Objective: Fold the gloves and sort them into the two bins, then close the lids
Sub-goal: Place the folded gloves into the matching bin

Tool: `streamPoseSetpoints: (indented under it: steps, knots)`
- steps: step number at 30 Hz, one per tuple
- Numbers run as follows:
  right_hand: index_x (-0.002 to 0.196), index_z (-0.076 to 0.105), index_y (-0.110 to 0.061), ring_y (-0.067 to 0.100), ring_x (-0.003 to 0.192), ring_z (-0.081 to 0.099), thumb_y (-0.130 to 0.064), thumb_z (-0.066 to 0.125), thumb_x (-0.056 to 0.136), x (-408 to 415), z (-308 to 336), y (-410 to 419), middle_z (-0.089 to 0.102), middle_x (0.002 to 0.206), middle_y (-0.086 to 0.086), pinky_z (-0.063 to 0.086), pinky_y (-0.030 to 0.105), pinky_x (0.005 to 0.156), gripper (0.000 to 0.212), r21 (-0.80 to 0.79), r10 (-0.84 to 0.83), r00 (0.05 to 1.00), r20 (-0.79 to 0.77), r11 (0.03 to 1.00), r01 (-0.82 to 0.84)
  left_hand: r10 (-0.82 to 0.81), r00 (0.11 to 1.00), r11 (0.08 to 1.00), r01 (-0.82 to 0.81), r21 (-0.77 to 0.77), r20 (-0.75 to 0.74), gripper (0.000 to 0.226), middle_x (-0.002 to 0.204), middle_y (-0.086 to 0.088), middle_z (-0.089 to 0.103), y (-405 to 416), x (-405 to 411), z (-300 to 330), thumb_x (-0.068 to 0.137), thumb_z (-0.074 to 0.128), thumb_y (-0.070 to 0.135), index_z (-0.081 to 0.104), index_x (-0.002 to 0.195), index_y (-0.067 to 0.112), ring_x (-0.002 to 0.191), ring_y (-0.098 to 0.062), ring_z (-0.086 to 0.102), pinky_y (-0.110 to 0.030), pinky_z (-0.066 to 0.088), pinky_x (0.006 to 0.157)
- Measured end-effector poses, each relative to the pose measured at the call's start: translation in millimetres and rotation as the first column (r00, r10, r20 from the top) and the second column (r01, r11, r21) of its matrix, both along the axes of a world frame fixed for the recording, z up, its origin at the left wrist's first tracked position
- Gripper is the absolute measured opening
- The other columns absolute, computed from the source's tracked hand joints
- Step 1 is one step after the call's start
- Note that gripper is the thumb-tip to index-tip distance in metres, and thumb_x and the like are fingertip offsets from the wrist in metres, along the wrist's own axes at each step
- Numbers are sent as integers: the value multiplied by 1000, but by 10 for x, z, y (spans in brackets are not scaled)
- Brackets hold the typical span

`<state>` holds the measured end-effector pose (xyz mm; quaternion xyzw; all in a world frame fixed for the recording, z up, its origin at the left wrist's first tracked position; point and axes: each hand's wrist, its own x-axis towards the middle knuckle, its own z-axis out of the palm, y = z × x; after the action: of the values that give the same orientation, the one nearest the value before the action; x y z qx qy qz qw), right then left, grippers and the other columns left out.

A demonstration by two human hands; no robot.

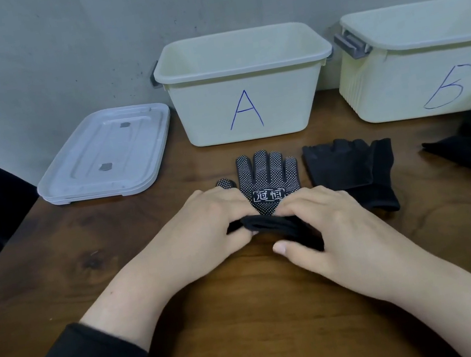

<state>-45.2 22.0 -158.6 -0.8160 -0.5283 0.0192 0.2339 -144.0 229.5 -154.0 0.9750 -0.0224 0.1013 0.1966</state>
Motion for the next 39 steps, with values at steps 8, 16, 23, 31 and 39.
streamPoseSetpoints:
  steps: [8, 16, 23, 31, 39]
  knots:
    - [115, 63, -34, 3, 76, 61, -43, 63, 94, 122, 47, 143, 63, 80, -16, 47, 17, 66, 23, 95, -153, 984, -94, 982, 162, 182, 982, 929, -189, -317, -54, 8, 73, 7, 62, 13, 12, 10, 92, 69, 31, 66, 85, 27, 65, -5, 53, -19, 37, 60]
    - [125, 58, -33, 7, 82, 53, -30, 74, 90, 185, -34, 209, 46, 92, -22, 46, 26, 77, 39, 81, -192, 981, -12, 978, 192, 263, 965, 932, -256, -255, -8, 45, 91, 12, 55, -18, 56, -75, 85, 77, 26, 55, 123, 37, 87, -6, 54, -20, 44, 79]
    - [99, 79, -24, 18, 101, 60, -24, 60, 95, 235, -183, 231, 67, 109, -10, 45, 42, 90, 20, 116, -74, 961, 267, 992, 44, 58, 996, 990, -67, 121, 72, 32, 125, 11, 63, 78, 52, -125, 91, 55, 23, 75, 116, 24, 110, -14, 54, -39, 41, 92]
    - [127, 67, -30, 9, 121, 57, -39, 73, 89, 313, -82, 133, 66, 126, -17, 32, 43, 112, 40, -34, -49, 985, 164, 998, 56, 36, 993, 988, -19, 151, -113, 68, 152, 24, 40, 167, 17, -102, 87, 40, 65, 50, 145, 33, 137, -1, 29, -28, 16, 111]
    - [109, 64, -38, -4, 77, 53, -32, 62, 98, 206, 50, 140, 48, 66, -24, 35, 10, 82, 13, 67, -88, 996, -11, 994, 89, 92, 995, 996, -91, -7, 49, 15, 97, 16, 67, 114, -7, -14, 98, 58, 38, 68, 108, 35, 102, -4, 51, -29, 32, 98]
